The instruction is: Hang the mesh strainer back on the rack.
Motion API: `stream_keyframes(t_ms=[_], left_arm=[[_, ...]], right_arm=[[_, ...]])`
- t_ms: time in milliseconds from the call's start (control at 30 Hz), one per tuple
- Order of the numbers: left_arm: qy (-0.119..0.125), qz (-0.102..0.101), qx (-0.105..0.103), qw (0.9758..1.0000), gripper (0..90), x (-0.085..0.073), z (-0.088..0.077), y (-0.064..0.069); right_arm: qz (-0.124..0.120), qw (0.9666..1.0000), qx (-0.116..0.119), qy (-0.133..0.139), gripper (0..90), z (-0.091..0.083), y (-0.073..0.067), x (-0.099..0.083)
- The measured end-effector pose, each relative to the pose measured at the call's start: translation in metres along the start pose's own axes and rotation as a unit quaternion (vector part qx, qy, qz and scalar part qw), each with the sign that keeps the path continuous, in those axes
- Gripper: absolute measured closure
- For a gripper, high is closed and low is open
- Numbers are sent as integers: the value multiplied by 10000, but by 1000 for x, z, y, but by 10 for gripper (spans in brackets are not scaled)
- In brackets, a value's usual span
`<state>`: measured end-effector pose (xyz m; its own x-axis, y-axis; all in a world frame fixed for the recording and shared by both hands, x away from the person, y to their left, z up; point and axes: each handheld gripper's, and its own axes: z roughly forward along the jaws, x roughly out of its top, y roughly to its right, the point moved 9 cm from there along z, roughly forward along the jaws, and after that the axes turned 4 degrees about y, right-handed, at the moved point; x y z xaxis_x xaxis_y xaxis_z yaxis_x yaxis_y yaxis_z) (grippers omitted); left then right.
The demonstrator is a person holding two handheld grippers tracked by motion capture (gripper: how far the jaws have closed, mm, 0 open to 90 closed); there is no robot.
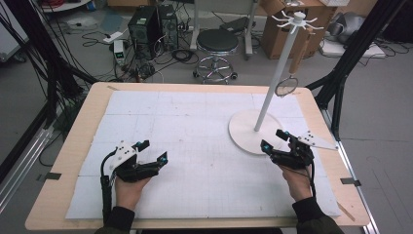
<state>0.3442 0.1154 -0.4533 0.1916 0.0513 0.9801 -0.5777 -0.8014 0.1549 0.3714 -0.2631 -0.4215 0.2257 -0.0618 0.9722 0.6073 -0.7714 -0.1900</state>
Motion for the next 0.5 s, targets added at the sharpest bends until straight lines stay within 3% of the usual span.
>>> stream_keyframes(t_ms=[300, 500], left_arm=[[15, 7, -72, 10000, 174, 1, 0, 3], [44, -4, -91, 9999, 175, 1, 0, 3]], right_arm=[[49, 9996, -23, -283, 151, -5, 2, -17], [7, 9996, 22, -273, 150, -5, -3, -22]])
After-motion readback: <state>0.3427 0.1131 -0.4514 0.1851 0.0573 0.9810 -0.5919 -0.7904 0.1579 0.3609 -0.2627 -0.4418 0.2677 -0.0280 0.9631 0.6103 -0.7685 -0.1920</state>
